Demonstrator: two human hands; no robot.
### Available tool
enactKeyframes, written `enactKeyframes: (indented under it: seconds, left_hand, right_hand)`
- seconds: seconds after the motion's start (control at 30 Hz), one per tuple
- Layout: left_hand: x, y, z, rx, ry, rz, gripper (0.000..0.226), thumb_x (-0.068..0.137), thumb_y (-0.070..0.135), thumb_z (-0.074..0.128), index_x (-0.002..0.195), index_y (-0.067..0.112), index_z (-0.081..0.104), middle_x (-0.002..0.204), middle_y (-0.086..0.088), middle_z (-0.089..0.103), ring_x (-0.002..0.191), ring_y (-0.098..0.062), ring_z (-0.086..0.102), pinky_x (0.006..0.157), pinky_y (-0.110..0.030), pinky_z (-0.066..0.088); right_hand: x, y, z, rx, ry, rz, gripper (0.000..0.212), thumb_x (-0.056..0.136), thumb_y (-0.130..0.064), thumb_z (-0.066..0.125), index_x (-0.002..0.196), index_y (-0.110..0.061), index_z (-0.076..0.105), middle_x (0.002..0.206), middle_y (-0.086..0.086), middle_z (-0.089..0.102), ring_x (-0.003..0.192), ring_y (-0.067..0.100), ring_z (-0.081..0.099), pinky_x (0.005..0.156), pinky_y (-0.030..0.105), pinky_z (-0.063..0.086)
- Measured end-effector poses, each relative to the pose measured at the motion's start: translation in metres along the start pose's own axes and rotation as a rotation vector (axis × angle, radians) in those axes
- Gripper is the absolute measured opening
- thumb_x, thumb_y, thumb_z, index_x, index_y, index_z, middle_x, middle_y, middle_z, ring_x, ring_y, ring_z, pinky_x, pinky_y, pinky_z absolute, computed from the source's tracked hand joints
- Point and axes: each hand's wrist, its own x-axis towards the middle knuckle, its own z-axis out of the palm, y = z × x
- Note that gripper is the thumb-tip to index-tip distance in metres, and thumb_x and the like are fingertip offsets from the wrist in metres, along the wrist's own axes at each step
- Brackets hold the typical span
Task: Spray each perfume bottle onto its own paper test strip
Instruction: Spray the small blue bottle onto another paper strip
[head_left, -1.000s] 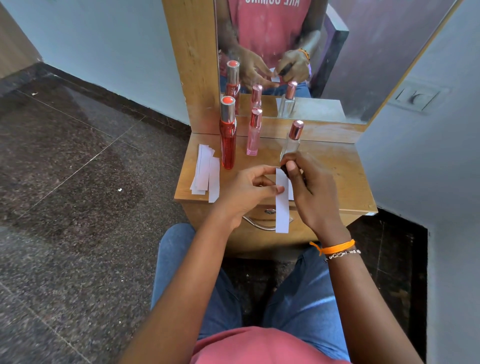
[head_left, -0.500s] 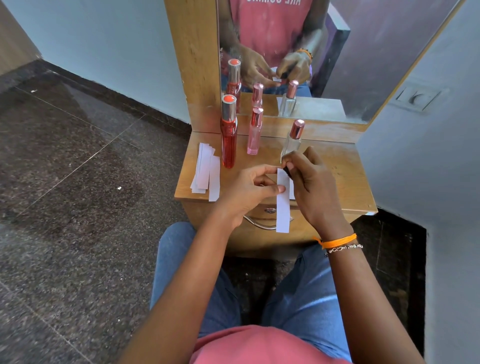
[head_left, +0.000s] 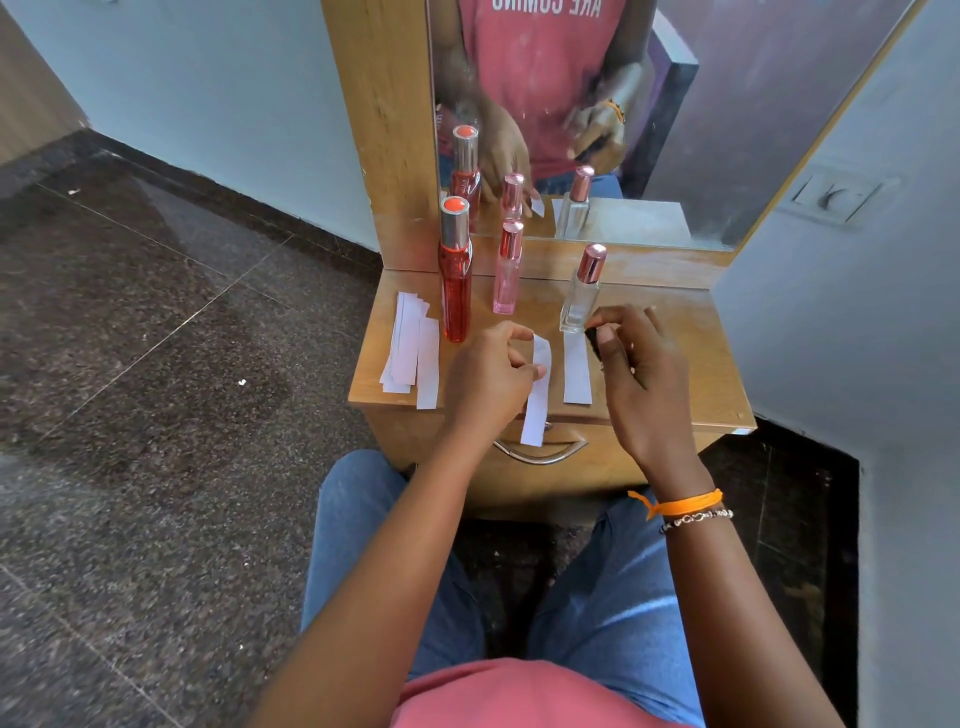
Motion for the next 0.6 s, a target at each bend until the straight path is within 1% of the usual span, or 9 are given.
enactKeyframes:
  seconds: [0.1, 0.17, 0.2, 0.27, 0.33, 0.4, 0.47, 0.53, 0.6]
  left_hand:
    - [0.003, 0.002, 0.006, 0.066, 0.076, 0.022, 0.037, 0.079, 0.019, 0.072, 0.114, 0.018, 0.060, 0.079, 0.003, 0.069, 0.078, -0.013, 0.065, 0.059, -0.021, 0.046]
    - [0.003, 0.004, 0.010, 0.140, 0.119, 0.042, 0.042, 0.079, 0.020, 0.072, 0.118, 0.017, 0.058, 0.090, -0.003, 0.071, 0.087, -0.019, 0.064, 0.069, -0.030, 0.053]
    - [0.002, 0.006, 0.011, 0.179, 0.143, 0.059, 0.044, 0.079, 0.020, 0.072, 0.120, 0.017, 0.056, 0.094, -0.004, 0.071, 0.092, -0.022, 0.063, 0.075, -0.034, 0.053]
    - [-0.003, 0.007, 0.011, 0.229, 0.198, 0.117, 0.044, 0.079, 0.019, 0.072, 0.119, 0.016, 0.056, 0.102, -0.005, 0.069, 0.098, -0.024, 0.058, 0.082, -0.035, 0.050]
    - [-0.010, 0.004, 0.010, 0.266, 0.236, 0.190, 0.039, 0.079, 0.020, 0.072, 0.115, 0.017, 0.058, 0.105, -0.003, 0.066, 0.097, -0.023, 0.055, 0.080, -0.033, 0.046]
    - [-0.016, 0.000, 0.008, 0.311, 0.210, 0.221, 0.037, 0.079, 0.026, 0.071, 0.114, 0.021, 0.062, 0.103, 0.000, 0.062, 0.093, -0.019, 0.050, 0.077, -0.030, 0.042]
    - [-0.020, -0.005, 0.007, 0.346, 0.150, 0.200, 0.039, 0.078, 0.033, 0.071, 0.116, 0.025, 0.063, 0.098, 0.003, 0.057, 0.092, -0.017, 0.044, 0.077, -0.030, 0.039]
    - [-0.019, -0.008, 0.008, 0.377, 0.128, 0.177, 0.042, 0.079, 0.036, 0.069, 0.119, 0.027, 0.062, 0.100, 0.002, 0.055, 0.097, -0.019, 0.045, 0.081, -0.033, 0.040]
    - [-0.017, -0.008, 0.008, 0.381, 0.142, 0.168, 0.044, 0.080, 0.037, 0.068, 0.122, 0.029, 0.059, 0.101, 0.002, 0.055, 0.100, -0.020, 0.046, 0.080, -0.030, 0.037]
  right_hand:
    - [-0.002, -0.002, 0.004, -0.004, -0.021, 0.002, 0.015, 0.098, -0.008, 0.046, 0.098, -0.008, 0.061, 0.089, 0.013, 0.055, 0.075, 0.006, 0.047, 0.064, 0.010, 0.033]
    - [-0.003, -0.003, 0.004, -0.009, -0.027, 0.006, 0.015, 0.097, -0.007, 0.047, 0.098, -0.007, 0.062, 0.087, 0.014, 0.054, 0.073, 0.010, 0.045, 0.063, 0.010, 0.033]
    - [-0.003, -0.003, 0.005, -0.008, -0.026, 0.008, 0.015, 0.097, -0.007, 0.047, 0.098, -0.007, 0.062, 0.087, 0.014, 0.053, 0.072, 0.011, 0.045, 0.063, 0.010, 0.034]
    - [-0.004, -0.002, 0.004, -0.005, -0.022, 0.007, 0.015, 0.097, -0.007, 0.047, 0.097, -0.008, 0.062, 0.087, 0.012, 0.053, 0.073, 0.011, 0.046, 0.064, 0.010, 0.034]
    - [-0.005, -0.001, 0.004, -0.005, -0.015, 0.008, 0.015, 0.097, -0.008, 0.047, 0.097, -0.010, 0.062, 0.087, 0.011, 0.053, 0.075, 0.011, 0.048, 0.064, 0.009, 0.034]
    - [-0.005, 0.000, 0.004, -0.005, -0.004, 0.017, 0.016, 0.097, -0.008, 0.047, 0.097, -0.011, 0.062, 0.088, 0.009, 0.053, 0.075, 0.010, 0.049, 0.064, 0.009, 0.034]
    - [-0.006, 0.001, 0.004, -0.003, 0.005, 0.026, 0.016, 0.097, -0.008, 0.046, 0.099, -0.010, 0.062, 0.089, 0.008, 0.054, 0.077, 0.008, 0.049, 0.065, 0.009, 0.035]
    - [-0.005, 0.002, 0.004, 0.003, 0.011, 0.032, 0.017, 0.097, -0.008, 0.045, 0.100, -0.010, 0.062, 0.091, 0.007, 0.054, 0.078, 0.005, 0.048, 0.067, 0.008, 0.035]
    - [-0.005, 0.002, 0.004, 0.012, 0.010, 0.035, 0.017, 0.097, -0.009, 0.045, 0.101, -0.011, 0.062, 0.091, 0.006, 0.054, 0.079, 0.007, 0.049, 0.066, 0.011, 0.037]
